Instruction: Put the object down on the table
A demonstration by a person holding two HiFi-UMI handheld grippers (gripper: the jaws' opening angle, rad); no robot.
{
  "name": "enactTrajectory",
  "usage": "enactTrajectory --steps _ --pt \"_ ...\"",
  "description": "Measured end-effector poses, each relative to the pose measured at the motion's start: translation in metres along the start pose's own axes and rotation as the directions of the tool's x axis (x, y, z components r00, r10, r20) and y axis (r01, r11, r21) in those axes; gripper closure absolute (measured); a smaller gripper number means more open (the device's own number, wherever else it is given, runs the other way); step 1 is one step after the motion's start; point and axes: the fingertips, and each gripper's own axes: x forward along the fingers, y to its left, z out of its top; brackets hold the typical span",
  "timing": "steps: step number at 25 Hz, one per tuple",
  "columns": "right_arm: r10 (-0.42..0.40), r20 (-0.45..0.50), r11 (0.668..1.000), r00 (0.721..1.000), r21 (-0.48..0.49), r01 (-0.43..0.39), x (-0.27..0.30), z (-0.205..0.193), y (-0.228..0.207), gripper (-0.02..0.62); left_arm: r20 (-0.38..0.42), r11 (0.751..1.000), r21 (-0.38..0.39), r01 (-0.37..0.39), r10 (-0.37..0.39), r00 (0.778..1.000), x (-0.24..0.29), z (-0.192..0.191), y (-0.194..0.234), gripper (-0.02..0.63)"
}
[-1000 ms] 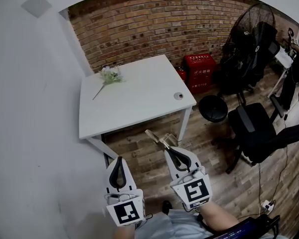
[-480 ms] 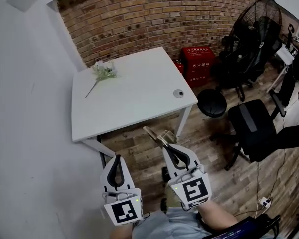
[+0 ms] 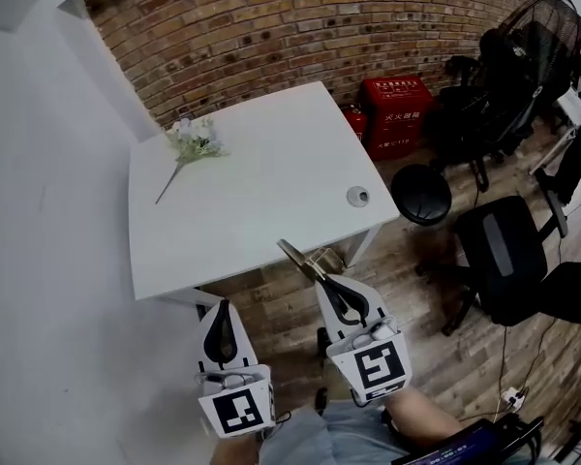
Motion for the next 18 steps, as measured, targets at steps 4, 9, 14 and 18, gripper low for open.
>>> enactTrajectory --steps 4,9,14,18 --pt "0.022 -0.002 1.000 1.000 0.012 -0.022 0.039 0.007 -0.030 0.575 -0.008 1.000 0.004 -0.021 0.021 1.000 0.046 0.009 0.003 0.598" --pt "0.055 0.017 0.998 0.998 0.014 -0.055 0.084 0.018 -0.061 0.575 -0.004 0.997 0.035 -0.065 0.065 0.998 0.092 0.017 0.011 0.598" --pt "0.080 0.044 0.997 0.996 0.001 -0.080 0.123 0.040 -0.089 0.575 -0.007 0.995 0.023 -0.098 0.099 0.995 0.132 0.034 0.016 0.598" --pt "0.099 0.066 0.995 0.993 -0.011 -0.098 0.134 0.050 -0.095 0.575 0.002 0.990 0.023 -0.139 0.139 0.990 0.136 0.041 0.024 0.598"
